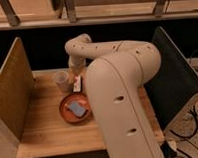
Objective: Push the eraser across the table
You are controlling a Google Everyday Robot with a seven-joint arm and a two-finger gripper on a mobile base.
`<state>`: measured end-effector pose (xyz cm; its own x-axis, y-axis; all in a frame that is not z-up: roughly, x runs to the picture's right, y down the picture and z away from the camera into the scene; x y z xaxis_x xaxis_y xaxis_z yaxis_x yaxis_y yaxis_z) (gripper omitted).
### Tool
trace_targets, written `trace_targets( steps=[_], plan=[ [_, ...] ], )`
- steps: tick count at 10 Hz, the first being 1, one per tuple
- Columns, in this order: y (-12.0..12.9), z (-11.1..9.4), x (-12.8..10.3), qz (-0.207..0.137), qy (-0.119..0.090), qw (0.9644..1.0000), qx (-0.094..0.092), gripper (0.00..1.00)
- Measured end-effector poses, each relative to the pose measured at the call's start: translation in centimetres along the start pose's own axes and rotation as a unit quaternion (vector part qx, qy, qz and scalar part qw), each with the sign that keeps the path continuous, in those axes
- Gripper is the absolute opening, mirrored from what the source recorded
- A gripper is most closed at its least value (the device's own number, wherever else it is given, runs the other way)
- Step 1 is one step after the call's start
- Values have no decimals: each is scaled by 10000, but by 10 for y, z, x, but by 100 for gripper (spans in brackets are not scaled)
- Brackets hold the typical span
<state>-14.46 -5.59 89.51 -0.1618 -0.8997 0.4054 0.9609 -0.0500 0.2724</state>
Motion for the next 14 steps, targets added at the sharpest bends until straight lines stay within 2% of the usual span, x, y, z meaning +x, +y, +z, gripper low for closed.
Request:
trace_targets(
  steps=[1, 3, 7, 9, 11, 14],
  plan=[
    [-15, 16, -5, -41, -174, 9998, 65, 0],
    [-26, 45, -14, -36, -485, 9987, 119, 0],
    [-20, 75, -17, 126, -784, 9968, 41, 0],
    [-25, 89, -20, 149, -905, 9957, 89, 0],
    [-29, 102, -19, 72, -967, 9950, 254, 0],
    [-40, 122, -9, -130, -974, 9928, 687, 0]
  ],
)
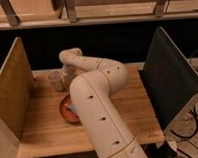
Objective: Push the eraser across the table
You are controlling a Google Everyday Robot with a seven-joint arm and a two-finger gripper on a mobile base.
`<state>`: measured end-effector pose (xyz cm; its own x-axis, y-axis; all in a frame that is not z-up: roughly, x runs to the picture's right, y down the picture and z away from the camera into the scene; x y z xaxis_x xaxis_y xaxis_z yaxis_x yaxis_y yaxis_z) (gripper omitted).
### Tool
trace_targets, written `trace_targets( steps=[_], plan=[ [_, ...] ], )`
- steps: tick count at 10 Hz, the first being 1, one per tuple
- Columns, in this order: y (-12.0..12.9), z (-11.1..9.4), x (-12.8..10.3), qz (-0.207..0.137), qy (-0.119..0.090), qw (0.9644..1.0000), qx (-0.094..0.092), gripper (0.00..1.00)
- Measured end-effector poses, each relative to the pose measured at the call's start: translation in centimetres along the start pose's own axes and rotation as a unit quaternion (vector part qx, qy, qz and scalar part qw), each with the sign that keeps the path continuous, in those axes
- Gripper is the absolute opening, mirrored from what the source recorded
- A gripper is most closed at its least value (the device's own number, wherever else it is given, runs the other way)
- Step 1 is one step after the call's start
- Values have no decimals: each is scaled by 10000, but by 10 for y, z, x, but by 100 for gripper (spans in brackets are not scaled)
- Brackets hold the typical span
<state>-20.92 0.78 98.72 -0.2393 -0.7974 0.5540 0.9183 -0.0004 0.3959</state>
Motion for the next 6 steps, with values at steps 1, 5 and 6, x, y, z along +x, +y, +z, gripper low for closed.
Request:
trace_targets(
  steps=[1, 5, 6],
  plan=[
    [3, 6, 1, -26, -34, 10000, 81, 0],
    [51, 11, 5, 300, -113, 9995, -24, 0],
    [73, 3, 7, 410, -87, 9989, -197, 0]
  ],
)
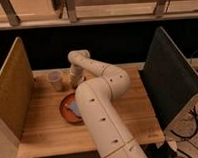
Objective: Push the eraser across the table
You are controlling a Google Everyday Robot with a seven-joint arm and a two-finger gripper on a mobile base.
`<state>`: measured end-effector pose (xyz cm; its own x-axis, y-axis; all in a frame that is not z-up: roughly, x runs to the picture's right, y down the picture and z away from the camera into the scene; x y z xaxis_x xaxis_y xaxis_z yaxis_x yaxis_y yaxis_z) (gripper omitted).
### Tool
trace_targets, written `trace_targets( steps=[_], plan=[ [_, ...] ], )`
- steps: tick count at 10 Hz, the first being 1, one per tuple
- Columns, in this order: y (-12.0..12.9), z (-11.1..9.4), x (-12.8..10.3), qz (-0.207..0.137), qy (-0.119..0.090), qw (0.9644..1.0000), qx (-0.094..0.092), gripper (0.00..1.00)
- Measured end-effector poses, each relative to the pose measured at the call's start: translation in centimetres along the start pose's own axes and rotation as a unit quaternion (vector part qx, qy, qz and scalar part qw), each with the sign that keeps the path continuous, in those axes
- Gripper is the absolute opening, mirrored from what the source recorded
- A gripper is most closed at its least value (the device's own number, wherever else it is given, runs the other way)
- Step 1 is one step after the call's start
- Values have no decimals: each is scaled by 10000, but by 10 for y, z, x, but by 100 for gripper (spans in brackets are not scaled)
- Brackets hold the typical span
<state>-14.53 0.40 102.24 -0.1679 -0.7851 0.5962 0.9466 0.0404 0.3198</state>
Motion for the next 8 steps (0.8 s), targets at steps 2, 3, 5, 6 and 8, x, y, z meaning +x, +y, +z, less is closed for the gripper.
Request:
trace_targets(
  steps=[2, 3, 5, 6, 8],
  plan=[
    [36, -26, 12, 251, 196, 9991, -265, 0],
    [54, -44, 19, 380, 342, 9979, -398, 0],
    [92, -79, 26, 622, 602, 9938, -697, 0],
    [105, -94, 27, 714, 719, 9916, -804, 0],
    [105, -125, 34, 684, 1012, 9889, -844, 0]
  ],
)
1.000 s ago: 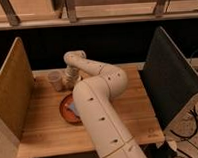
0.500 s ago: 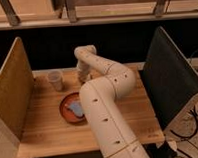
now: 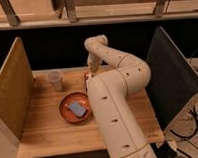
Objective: Push the eraser across the table
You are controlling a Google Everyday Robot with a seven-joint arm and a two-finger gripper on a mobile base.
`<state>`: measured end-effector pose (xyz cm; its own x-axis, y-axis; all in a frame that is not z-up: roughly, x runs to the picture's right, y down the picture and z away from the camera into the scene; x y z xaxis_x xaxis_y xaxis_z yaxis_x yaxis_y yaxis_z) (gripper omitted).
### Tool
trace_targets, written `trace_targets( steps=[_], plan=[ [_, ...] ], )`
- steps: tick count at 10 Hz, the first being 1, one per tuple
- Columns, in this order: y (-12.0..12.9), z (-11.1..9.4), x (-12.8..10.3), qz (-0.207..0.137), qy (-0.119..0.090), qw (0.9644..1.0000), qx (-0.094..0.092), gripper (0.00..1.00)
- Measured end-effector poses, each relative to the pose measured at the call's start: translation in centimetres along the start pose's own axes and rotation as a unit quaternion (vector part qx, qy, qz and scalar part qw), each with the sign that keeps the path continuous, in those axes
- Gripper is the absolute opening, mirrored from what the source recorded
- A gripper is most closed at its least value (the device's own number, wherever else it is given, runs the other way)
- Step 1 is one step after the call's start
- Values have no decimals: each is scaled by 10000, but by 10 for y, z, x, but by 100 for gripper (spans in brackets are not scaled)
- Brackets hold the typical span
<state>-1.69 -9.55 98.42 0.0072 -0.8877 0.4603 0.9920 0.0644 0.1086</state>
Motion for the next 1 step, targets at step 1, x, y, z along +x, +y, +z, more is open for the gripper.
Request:
trace_targets(
  steps=[1],
  plan=[
    [-14, -29, 10, -154, 234, 9996, 96, 0]
  ],
)
